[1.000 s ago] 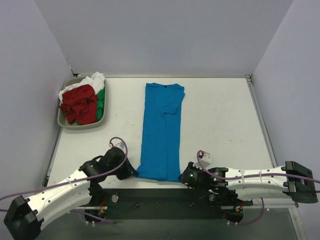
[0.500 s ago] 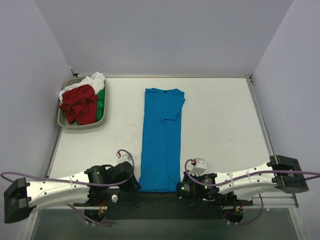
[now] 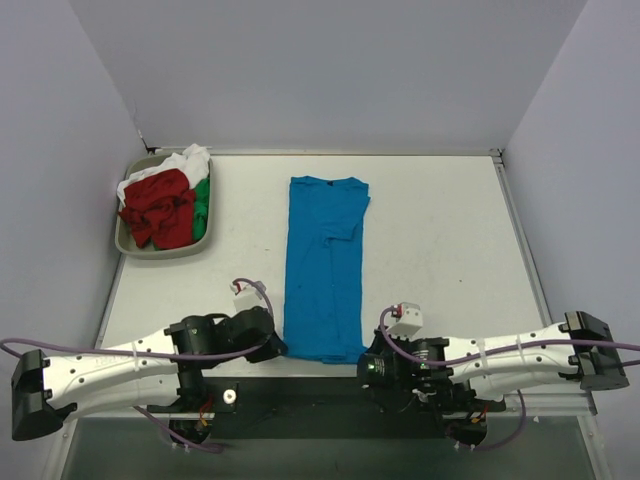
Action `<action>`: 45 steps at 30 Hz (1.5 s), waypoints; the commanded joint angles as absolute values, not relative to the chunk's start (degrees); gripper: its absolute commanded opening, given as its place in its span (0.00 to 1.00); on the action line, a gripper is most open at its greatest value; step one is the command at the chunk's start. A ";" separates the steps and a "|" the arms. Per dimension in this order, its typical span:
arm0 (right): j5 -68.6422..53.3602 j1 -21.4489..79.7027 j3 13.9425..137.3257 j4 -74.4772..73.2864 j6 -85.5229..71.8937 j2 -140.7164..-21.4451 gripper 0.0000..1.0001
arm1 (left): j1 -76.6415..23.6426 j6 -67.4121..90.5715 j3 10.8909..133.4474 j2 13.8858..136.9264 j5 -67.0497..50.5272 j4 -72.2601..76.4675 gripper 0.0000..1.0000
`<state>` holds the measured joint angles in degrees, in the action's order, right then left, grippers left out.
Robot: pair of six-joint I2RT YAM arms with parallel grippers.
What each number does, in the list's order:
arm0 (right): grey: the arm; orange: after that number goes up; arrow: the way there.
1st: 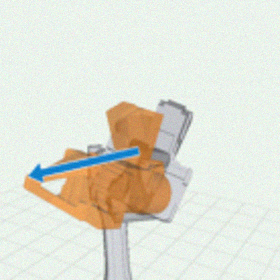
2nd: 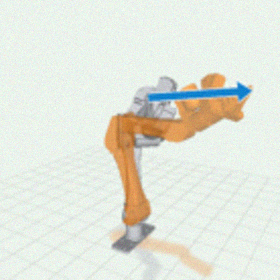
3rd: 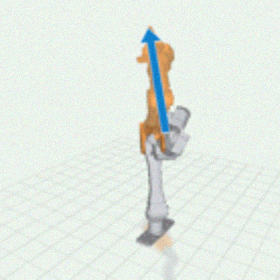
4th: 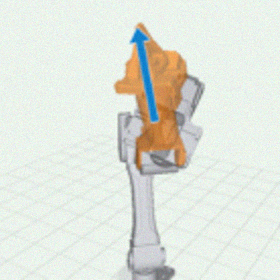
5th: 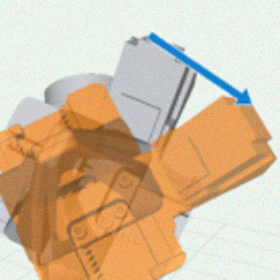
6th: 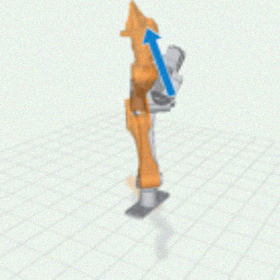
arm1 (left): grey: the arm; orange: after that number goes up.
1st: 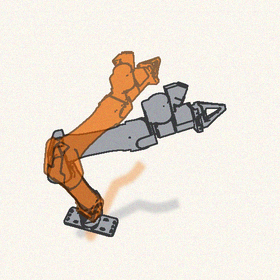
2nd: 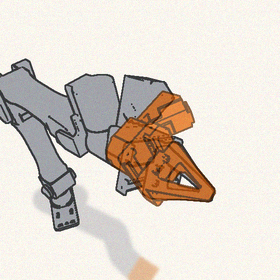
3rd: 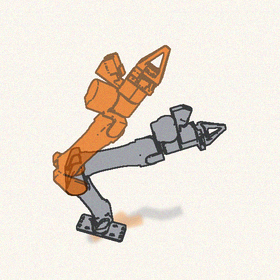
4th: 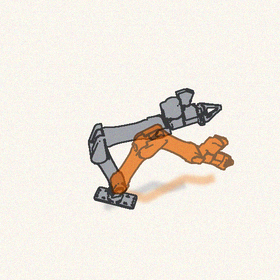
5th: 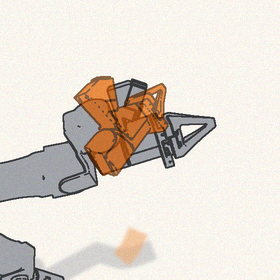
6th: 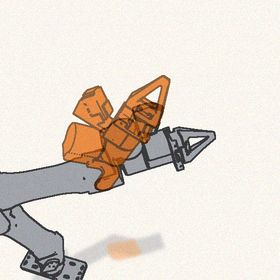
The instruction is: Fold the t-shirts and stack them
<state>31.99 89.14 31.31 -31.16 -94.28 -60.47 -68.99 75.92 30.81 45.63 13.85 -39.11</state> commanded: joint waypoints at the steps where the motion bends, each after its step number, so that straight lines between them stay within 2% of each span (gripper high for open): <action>1: 37.88 86.75 34.71 -39.37 -88.96 -59.77 0.00 | -67.24 73.13 35.07 47.02 19.78 -44.30 0.00; 10: 39.29 75.70 39.28 -39.38 -76.21 -57.74 0.00 | -57.32 65.40 35.68 50.79 15.13 -37.80 0.00; 16: 35.87 67.69 39.99 -33.76 -66.28 -58.18 0.00 | -51.25 59.33 37.87 56.93 11.70 -32.09 0.00; 31: 25.76 50.11 45.08 -20.75 -51.34 -68.98 0.00 | -41.40 51.33 47.11 70.83 6.07 -24.61 0.00; 45: 18.72 42.45 54.31 -15.65 -44.65 -80.42 0.00 | -35.25 48.08 51.76 77.34 4.31 -23.47 0.00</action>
<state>18.63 44.29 51.22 -15.22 -47.68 -78.48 -37.26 50.50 48.82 75.53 4.01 -24.97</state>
